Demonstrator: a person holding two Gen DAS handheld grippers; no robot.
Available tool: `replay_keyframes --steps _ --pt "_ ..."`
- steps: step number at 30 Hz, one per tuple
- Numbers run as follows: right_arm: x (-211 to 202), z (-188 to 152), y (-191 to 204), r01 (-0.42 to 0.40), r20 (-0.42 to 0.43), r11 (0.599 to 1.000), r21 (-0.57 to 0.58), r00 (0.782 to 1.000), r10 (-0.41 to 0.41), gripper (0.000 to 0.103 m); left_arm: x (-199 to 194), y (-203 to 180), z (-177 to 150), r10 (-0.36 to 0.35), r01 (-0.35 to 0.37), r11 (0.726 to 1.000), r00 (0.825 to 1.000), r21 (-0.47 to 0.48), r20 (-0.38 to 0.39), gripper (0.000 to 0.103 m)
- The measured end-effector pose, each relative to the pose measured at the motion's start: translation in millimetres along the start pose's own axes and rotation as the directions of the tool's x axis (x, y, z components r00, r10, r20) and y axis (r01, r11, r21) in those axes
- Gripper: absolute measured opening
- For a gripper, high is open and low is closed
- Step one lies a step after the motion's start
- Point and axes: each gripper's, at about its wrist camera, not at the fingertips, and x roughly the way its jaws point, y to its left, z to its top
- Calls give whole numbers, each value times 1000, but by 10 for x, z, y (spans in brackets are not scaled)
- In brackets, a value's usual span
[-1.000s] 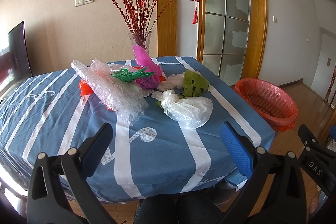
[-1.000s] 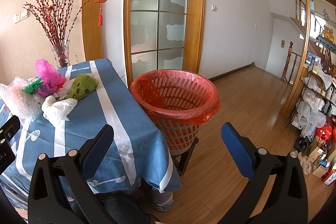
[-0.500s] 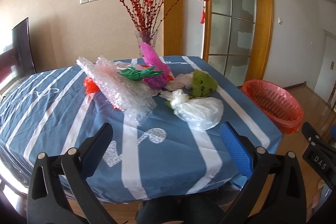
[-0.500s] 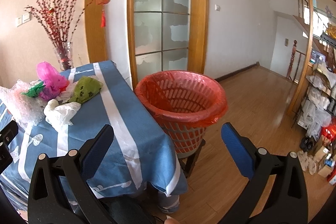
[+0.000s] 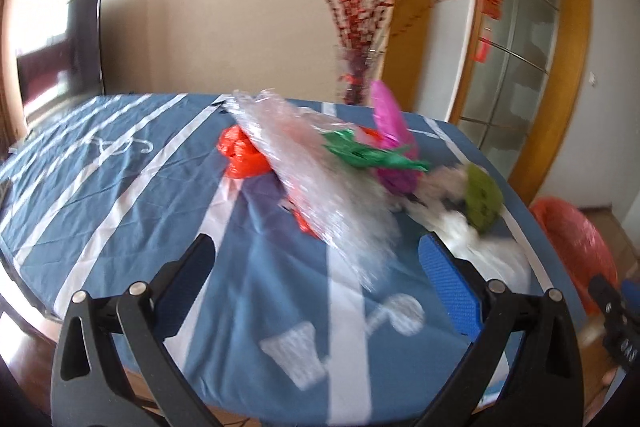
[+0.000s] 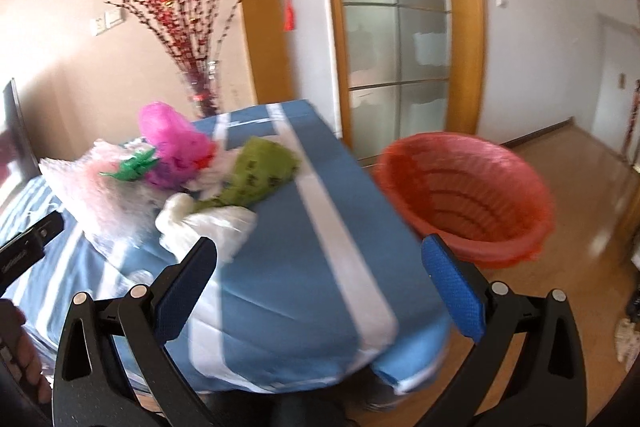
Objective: Collect trash
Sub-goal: 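Grasp the white plastic bag with the right tool while the left tool grasps the bubble wrap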
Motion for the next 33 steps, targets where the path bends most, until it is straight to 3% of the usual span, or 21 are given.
replay_keyframes --steps 5,9,11,21,24,27,31,33 --pt "220 108 227 -82 -22 996 -27 996 82 96 282 206 202 16 -18 997 999 -73 -31 99" --pt "447 164 499 -128 -48 988 -85 991 124 94 464 224 282 28 -32 997 998 -71 -54 96" --pt "559 160 579 -140 -76 985 -99 988 133 87 546 210 297 27 -31 997 997 -64 -69 89" --pt "797 46 803 -169 -143 967 -188 979 143 81 834 189 290 4 -13 998 991 -65 -132 63" --pt "935 -4 849 -204 -205 960 -194 965 163 72 889 179 295 -9 -1 998 989 -66 -147 55" --pt "1043 -79 869 -230 -263 955 -189 949 176 51 928 163 290 -15 5 998 987 -62 -158 44" --pt "1026 -122 867 -245 -273 953 -179 943 191 27 943 164 275 -31 22 998 986 -61 -163 28" --pt "992 -106 848 -253 -271 951 -176 941 201 21 926 164 267 -44 35 998 986 -58 -158 24"
